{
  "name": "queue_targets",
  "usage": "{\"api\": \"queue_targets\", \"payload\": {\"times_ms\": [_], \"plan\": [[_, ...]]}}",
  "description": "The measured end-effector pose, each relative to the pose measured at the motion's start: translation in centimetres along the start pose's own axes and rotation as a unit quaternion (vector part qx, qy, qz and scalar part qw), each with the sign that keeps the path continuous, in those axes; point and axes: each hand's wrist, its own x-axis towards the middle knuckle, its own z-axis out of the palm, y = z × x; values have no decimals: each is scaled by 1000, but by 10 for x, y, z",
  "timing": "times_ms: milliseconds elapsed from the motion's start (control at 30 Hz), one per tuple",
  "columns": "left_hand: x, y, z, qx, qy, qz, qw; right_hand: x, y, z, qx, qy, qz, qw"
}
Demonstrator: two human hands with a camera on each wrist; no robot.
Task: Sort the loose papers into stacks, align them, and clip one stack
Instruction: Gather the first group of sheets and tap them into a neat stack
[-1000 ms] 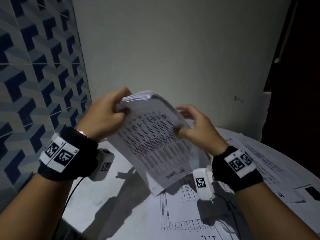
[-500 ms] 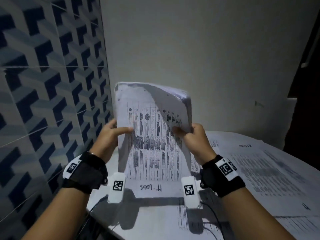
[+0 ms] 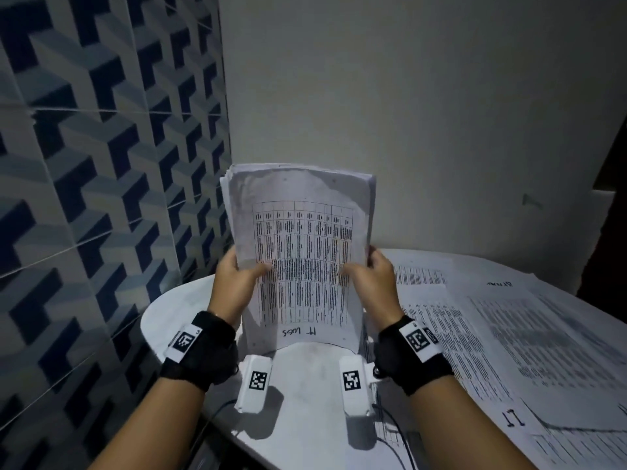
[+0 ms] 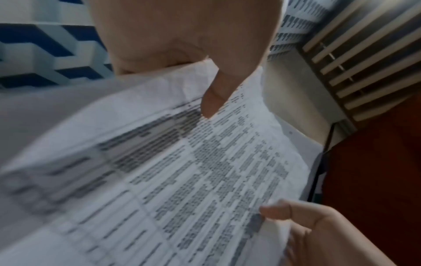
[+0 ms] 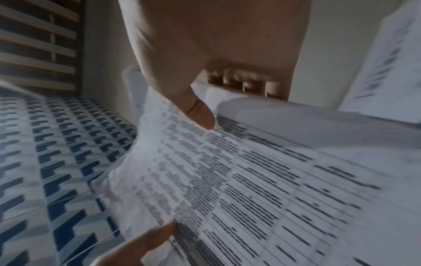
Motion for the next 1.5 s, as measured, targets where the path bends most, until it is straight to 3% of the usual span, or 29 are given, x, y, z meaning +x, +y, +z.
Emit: {"api": "queue_targets", "payload": {"times_ms": [100,300,500,867,1067,1267,1500], "plan": [[1,-14,-6,0,-18,-19,1000,-5,9,0,0,-35,42,999],[1,-8,5,-5,2,27,1000,-5,8,8,-3,-19,-18,1000],[2,-1,3,-28,15,26,999,2,7,7,38,31,-13,999],[20,39,8,-12,-14,112,994,16,-20,14,64,21,-66,996],[16,27,4,-18,-13,83,996,11,-6,15,64,23,-38,997],[18,31,4,-26,-5,75,997,10,-12,13,67,28,-84,994],[9,-5,0,-5,-30,-3,1000,4,20,7,32,4,-12,999]]}}
